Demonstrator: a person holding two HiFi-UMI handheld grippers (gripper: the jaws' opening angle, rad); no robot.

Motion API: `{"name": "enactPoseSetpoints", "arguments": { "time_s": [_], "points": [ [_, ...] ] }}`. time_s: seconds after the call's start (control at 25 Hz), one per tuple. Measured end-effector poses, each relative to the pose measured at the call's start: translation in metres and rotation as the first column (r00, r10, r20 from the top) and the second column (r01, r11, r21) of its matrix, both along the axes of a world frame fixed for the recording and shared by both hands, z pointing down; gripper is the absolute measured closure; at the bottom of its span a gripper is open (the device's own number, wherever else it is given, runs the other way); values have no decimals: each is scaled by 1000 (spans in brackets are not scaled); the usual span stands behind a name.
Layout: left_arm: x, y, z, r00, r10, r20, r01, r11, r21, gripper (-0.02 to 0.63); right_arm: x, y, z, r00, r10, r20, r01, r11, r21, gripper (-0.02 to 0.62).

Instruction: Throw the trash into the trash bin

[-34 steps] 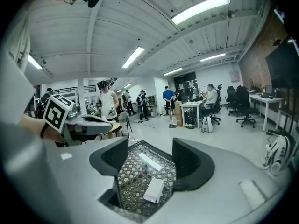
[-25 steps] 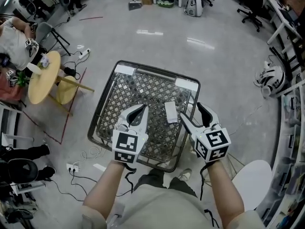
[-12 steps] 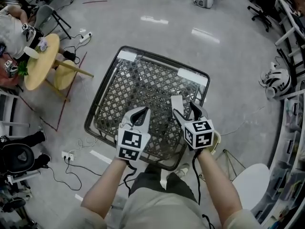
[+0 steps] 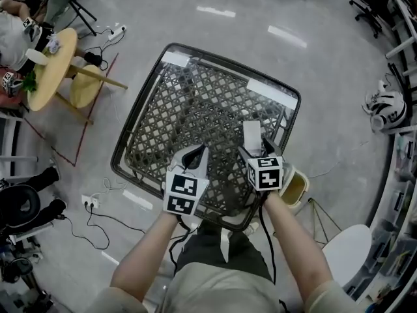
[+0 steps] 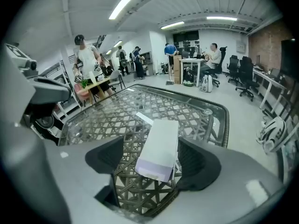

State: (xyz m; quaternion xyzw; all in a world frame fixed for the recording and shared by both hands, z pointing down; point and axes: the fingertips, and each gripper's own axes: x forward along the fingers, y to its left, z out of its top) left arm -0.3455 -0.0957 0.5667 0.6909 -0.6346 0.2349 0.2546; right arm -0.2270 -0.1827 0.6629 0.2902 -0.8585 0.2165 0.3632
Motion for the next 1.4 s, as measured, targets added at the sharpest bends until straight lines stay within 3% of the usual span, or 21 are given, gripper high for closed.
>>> {"name": "enactPoseSetpoints", "arguments": {
  "time_s": [0.28,0.52,0.6,0.84,1.12,1.4],
  "points": [
    [-4,13,25,1000,8,0,-8,999,-45,603,2,-6,40,996,22,-82,-23,1000,-15,219],
    [1,14,30,999,38,-16,-39,998,-48,604,6,-10,46,994,55,-94,-59,998,-37,292],
    [3,12,29,999,48,-10,-49,998,-47,603,11,-13,43,994,75,-83,-78,996,-32,319],
    [25,-8,13,995,100,3,-100,995,-23,603,34,-23,1,990,138,15,-138,990,-2,321],
    [81,-41,-20,978,209,5,-209,977,32,603,96,-37,-65,966,235,107,-242,969,56,321],
    [166,-71,-35,925,380,6,-380,923,64,603,206,-39,-91,904,413,109,-422,902,90,321]
  ]
}}
